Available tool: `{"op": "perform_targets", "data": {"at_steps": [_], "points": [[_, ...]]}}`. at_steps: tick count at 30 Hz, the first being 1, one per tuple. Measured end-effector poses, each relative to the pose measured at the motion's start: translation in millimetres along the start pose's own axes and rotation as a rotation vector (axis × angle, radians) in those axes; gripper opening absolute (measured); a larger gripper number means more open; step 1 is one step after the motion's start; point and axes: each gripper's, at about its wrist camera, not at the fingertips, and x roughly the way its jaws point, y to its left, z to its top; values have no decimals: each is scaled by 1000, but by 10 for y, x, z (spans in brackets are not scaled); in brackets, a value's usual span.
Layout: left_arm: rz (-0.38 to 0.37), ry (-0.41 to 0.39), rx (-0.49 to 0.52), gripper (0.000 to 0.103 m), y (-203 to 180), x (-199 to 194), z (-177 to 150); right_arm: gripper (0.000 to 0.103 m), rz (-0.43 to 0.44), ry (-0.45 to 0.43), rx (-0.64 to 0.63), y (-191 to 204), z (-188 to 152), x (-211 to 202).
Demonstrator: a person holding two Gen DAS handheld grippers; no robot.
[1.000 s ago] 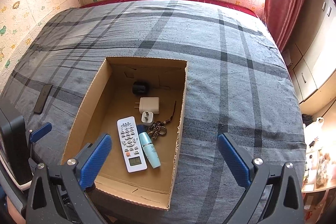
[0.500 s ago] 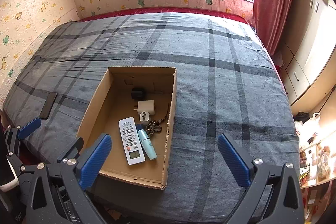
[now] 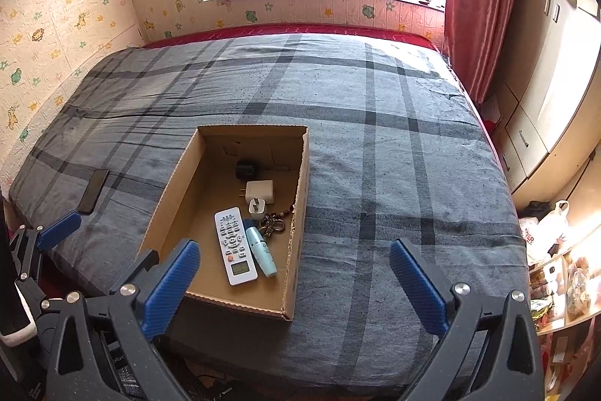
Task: Organize rigid objects
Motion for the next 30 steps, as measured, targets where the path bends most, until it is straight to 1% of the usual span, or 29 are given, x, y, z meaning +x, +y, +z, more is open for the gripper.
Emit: {"op": "perform_targets", "data": {"at_steps": [6, 21, 30], "points": [[-11, -5, 6, 103, -28, -31, -5, 103, -8, 4, -5, 5, -20, -8], [6, -23, -6, 103, -17, -112, -11, 103, -18, 5, -22, 60, -47, -51], [2, -34, -12, 103, -16, -156, -13, 103, -17, 9, -25, 80, -72, -56]]}}
